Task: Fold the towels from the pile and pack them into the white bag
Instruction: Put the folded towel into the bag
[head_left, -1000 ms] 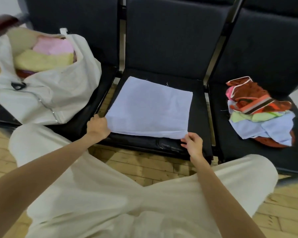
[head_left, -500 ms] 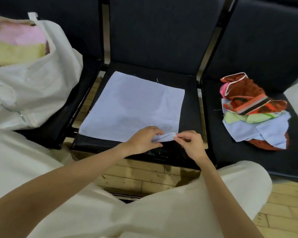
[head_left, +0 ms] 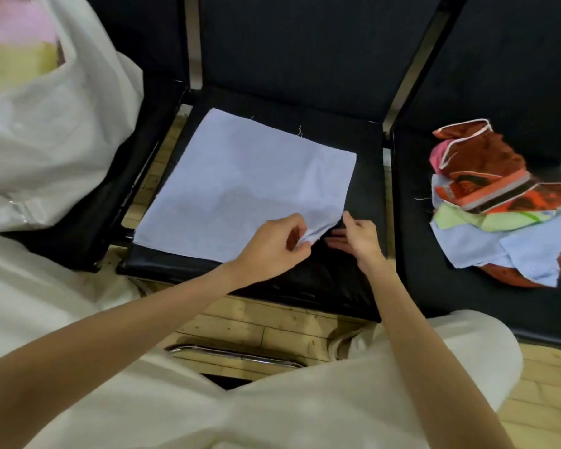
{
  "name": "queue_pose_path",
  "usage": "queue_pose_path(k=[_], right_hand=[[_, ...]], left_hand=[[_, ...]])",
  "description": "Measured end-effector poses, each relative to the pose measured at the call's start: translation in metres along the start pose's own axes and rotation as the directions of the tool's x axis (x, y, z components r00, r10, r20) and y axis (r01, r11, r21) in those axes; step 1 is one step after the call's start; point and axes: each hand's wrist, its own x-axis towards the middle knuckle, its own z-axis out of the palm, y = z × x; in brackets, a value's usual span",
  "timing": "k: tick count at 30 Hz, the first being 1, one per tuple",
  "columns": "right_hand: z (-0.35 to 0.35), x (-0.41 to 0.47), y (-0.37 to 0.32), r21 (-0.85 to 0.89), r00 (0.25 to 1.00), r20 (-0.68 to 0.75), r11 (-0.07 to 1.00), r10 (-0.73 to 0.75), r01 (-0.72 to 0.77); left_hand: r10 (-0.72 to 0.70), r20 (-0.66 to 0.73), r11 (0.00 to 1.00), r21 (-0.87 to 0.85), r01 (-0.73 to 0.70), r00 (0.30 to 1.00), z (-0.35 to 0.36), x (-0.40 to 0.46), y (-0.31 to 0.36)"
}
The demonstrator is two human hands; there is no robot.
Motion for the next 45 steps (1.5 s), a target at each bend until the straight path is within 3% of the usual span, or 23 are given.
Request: queue_pose_path(k=[3, 10, 18, 25, 30, 35, 38, 41, 45], right_hand=[[0.012, 0.04, -0.021, 0.071, 0.993, -0.107, 0.996, -0.048, 0.056], [0.029, 0.095, -0.056, -0.045, 0.957, -0.255, 0.99, -0.14, 0.132], [0.021, 0.098, -0.076, 0.143, 0.881, -0.425, 0.946, -0.208, 0.292], [0.07, 0.088, -0.098, 0.007, 0.813, -0.386, 0.88, -0.436, 0.475], [0.143, 0.08, -0.109, -0.085, 0.753, -0.334, 0.813, -0.567, 0.575], [0.212, 0.077, -0.105, -0.108, 0.77, -0.268, 0.813, -0.579, 0.573], [0.237, 0.077, -0.099, -0.129, 0.773, -0.254, 0.813, -0.58, 0.568], [0.258, 0.079, -0.094, -0.18, 0.785, -0.22, 0.815, -0.579, 0.551], [0.268, 0.081, -0.084, -0.313, 0.838, -0.094, 0.815, -0.538, 0.488]], left_hand=[[-0.059, 0.017, 0.997, -0.048, 0.06, 0.998, -0.007, 0.001, -0.003], [-0.256, 0.168, 0.94, -0.185, 0.286, 0.952, -0.016, 0.002, -0.002], [-0.378, 0.374, 0.679, -0.511, 0.528, 0.847, -0.018, 0.007, 0.021], [-0.418, 0.351, 0.642, -0.539, 0.546, 0.838, -0.047, -0.007, 0.001], [-0.528, 0.222, 0.622, -0.555, 0.552, 0.819, -0.086, -0.024, -0.031], [-0.627, 0.077, 0.65, -0.496, 0.575, 0.775, -0.12, -0.039, -0.062], [-0.638, 0.096, 0.651, -0.463, 0.602, 0.764, -0.13, -0.045, -0.078], [-0.621, 0.115, 0.725, -0.293, 0.624, 0.776, -0.14, -0.05, -0.091], [-0.595, 0.032, 0.803, 0.071, 0.592, 0.803, -0.143, -0.056, -0.097]])
